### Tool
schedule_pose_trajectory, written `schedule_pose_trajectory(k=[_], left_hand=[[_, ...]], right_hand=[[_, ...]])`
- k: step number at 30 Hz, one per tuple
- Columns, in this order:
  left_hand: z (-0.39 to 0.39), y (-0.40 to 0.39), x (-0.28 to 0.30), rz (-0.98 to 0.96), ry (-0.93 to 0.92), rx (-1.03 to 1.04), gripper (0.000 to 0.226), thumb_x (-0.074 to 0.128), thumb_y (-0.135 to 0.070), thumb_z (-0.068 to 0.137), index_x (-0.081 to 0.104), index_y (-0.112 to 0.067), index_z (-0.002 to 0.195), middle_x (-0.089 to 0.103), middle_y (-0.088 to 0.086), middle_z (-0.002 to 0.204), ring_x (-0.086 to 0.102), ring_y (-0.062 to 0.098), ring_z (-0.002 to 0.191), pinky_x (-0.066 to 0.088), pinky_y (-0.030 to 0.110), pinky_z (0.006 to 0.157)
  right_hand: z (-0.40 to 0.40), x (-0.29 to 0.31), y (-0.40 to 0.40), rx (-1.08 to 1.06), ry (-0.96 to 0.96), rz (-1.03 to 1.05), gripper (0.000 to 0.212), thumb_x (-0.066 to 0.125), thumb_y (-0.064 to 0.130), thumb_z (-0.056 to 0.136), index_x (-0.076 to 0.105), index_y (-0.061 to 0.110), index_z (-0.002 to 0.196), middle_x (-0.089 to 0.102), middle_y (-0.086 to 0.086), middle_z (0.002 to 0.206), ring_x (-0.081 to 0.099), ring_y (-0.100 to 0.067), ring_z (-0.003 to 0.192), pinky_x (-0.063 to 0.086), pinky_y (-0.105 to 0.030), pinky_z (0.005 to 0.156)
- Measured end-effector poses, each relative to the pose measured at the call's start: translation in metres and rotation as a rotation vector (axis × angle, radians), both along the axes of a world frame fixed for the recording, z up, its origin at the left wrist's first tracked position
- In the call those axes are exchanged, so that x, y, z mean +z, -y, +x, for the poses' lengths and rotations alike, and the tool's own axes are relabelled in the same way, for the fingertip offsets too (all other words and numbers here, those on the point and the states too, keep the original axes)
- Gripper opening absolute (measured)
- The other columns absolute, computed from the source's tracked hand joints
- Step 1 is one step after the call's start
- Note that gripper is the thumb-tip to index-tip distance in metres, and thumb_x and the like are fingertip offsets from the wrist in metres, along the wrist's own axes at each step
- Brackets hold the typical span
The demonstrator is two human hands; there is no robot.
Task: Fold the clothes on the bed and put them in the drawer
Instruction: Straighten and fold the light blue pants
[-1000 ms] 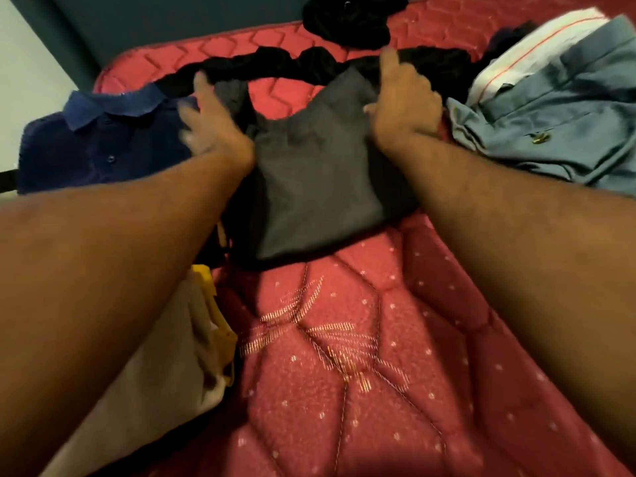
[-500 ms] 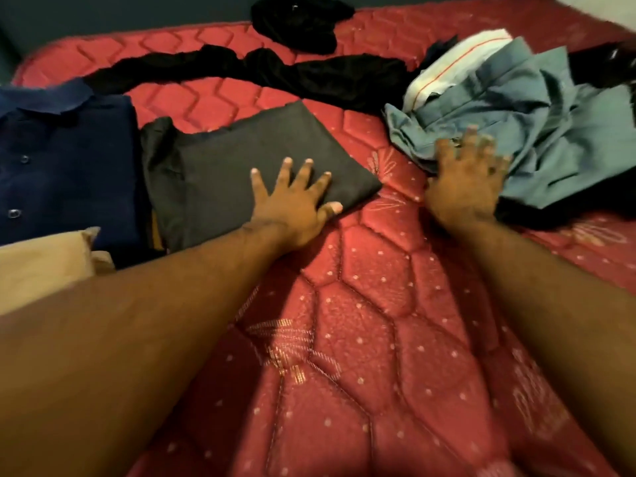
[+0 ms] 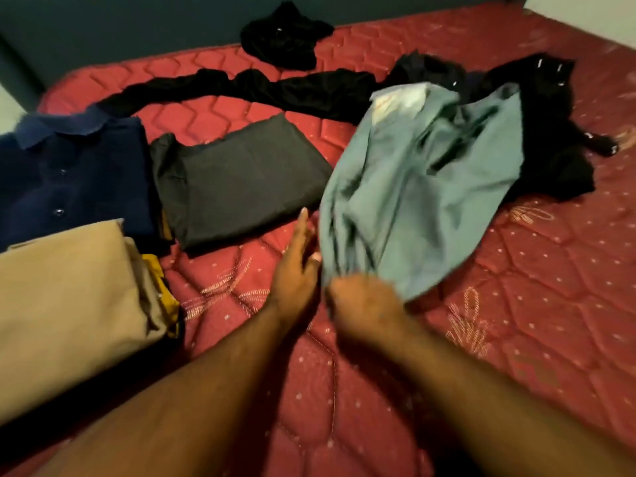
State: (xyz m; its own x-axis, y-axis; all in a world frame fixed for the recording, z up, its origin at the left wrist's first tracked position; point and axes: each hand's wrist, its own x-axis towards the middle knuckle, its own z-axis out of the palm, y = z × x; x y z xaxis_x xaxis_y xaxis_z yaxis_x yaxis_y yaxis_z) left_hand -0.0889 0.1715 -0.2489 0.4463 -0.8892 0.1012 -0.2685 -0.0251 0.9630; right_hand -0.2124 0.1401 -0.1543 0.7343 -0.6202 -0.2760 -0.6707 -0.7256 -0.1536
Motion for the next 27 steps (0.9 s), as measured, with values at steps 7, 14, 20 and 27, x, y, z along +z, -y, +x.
schedule_pose_trajectory(k=[7,14,20,27], left_hand=[[-0.015,-0.125,-0.01,0.088,0.384,-0.098,0.05,0.048,-0.018,0.084,0.049,-0.032,0.132,0.062,0.003,0.131,0.054,0.014,0.122,0.032,0.053,0.112],[-0.034,-0.26,-0.005,0.049,0.052,0.128,0.022,0.052,-0.005,0.078,0.057,-0.025,0.071,0.057,-0.01,0.068,0.055,0.011,0.068,0.045,0.037,0.064],[-0.041,-0.288,0.017,0.038,0.092,0.168,0.051,0.058,0.001,0.089,0.057,-0.038,0.122,0.064,-0.03,0.115,0.058,-0.004,0.112,0.041,0.014,0.095],[-0.017,-0.268,0.046,0.391,0.791,-0.3,0.088,0.056,-0.006,0.086,0.011,-0.038,0.154,0.016,0.005,0.163,0.032,0.016,0.141,0.033,0.028,0.107]], right_hand=[[-0.012,0.013,-0.138,0.371,-0.116,0.501,0.018,0.057,0.015,0.091,0.066,0.008,0.105,0.066,-0.018,0.108,0.062,-0.034,0.099,0.045,-0.034,0.075],[-0.036,0.017,-0.137,0.087,0.557,0.059,0.038,0.058,0.032,0.089,0.056,0.029,0.127,0.053,0.002,0.127,0.059,-0.023,0.108,0.051,-0.039,0.088],[-0.045,0.006,-0.151,-0.024,-0.062,0.133,0.022,0.058,0.035,0.089,0.064,0.017,0.101,0.068,-0.01,0.106,0.063,-0.027,0.102,0.048,-0.032,0.078],[-0.065,0.009,-0.205,0.12,0.134,0.863,0.021,0.073,0.03,0.085,0.07,0.014,0.072,0.053,0.001,0.06,0.042,-0.005,0.054,0.034,-0.024,0.051]])
